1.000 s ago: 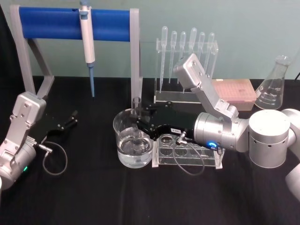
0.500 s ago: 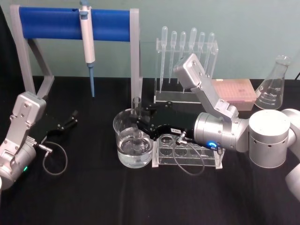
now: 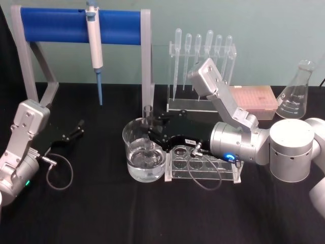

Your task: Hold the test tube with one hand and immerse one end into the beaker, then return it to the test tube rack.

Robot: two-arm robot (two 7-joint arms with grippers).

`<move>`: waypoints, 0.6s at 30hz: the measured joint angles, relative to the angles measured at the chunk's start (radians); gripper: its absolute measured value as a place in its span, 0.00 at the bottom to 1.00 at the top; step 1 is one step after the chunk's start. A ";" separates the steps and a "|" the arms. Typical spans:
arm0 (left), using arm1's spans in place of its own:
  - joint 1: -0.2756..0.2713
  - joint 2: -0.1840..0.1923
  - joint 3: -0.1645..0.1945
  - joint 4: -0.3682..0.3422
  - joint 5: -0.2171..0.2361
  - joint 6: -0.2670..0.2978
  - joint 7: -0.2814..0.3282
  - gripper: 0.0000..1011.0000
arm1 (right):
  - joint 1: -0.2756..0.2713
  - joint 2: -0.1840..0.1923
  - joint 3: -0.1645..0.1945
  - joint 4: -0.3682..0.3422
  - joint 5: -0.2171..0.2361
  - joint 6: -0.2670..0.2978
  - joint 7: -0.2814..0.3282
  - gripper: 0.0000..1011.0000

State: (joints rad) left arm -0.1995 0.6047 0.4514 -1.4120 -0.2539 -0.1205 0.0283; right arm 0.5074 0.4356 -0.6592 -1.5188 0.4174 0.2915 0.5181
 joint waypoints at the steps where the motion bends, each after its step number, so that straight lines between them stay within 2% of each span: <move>1: 0.000 0.000 0.000 0.000 0.000 0.000 0.000 0.99 | 0.000 0.000 0.000 0.000 0.000 0.000 0.000 0.22; 18: 0.000 0.000 0.000 0.000 0.000 0.000 0.000 0.99 | 0.000 0.000 0.000 0.000 0.000 0.000 0.000 0.22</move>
State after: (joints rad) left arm -0.1995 0.6047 0.4514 -1.4120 -0.2539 -0.1205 0.0283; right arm 0.5074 0.4356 -0.6592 -1.5188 0.4174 0.2915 0.5181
